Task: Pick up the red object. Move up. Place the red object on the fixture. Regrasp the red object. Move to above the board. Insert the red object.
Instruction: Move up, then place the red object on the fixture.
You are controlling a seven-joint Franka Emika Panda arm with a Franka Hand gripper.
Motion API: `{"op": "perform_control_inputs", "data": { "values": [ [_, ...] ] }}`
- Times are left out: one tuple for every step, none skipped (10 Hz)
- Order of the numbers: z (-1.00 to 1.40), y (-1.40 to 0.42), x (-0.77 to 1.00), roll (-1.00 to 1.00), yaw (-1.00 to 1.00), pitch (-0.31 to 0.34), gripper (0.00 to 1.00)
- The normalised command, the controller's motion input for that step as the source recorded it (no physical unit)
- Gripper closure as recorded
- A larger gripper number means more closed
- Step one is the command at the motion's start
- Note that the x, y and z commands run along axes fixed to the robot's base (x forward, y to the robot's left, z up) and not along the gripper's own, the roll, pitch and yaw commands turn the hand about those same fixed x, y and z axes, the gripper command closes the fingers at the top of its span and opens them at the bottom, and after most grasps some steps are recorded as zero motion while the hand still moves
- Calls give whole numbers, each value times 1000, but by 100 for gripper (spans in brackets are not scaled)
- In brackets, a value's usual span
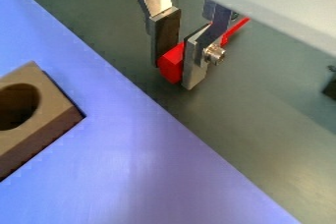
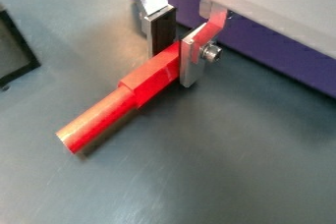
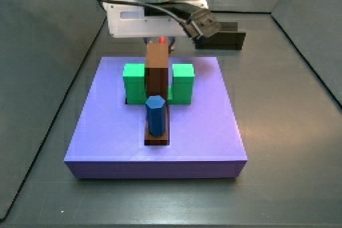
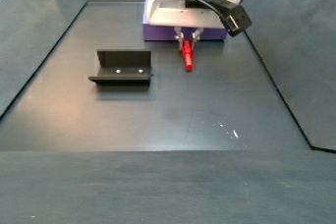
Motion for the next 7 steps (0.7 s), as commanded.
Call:
{"op": "perform_control_inputs", "data": {
  "values": [
    [765, 98, -47, 19, -7, 34, 100],
    [472, 66, -64, 8, -13, 36, 100],
    [205, 35, -13, -5, -9, 7, 100],
    [0, 0, 29, 0, 0, 17, 100],
    [0, 83, 371, -366, -114, 226, 100],
    [60, 203, 489, -737, -154, 191, 100],
    [169, 200, 560, -880, -189, 183, 100]
  ]
}}
